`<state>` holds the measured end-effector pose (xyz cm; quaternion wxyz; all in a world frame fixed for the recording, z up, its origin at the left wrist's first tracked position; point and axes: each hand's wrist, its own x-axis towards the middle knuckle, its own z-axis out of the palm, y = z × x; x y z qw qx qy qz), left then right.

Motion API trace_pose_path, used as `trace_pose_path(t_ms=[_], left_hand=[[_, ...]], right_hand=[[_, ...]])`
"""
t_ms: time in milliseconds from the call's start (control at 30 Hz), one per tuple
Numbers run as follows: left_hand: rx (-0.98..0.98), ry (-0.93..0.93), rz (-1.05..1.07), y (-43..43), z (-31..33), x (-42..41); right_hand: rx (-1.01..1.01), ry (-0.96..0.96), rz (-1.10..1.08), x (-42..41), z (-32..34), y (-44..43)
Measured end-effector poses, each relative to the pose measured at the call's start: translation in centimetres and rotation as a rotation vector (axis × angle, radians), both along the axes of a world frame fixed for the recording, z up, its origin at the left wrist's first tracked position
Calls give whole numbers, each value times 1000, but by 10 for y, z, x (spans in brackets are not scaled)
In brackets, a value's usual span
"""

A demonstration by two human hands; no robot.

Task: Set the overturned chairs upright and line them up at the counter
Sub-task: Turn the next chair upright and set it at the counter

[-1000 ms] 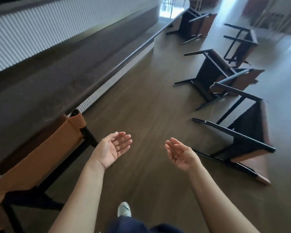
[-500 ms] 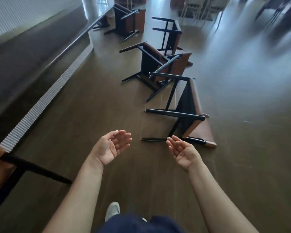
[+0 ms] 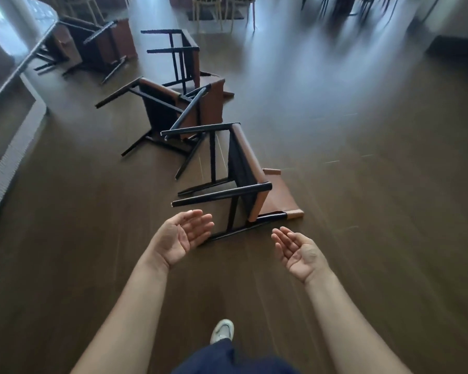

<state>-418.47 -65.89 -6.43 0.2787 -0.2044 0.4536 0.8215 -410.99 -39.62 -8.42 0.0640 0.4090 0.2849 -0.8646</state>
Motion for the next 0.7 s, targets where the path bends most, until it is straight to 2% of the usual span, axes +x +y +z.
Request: trace_pose_path(t_ms=[400,700], left_hand=[[-39,6,-309,138,6,-111],[-8,-9,-353,278,3,-147]], right_hand=[[-31,22,-306,-33,-5,93],[10,17,-348,-56,-5,221]])
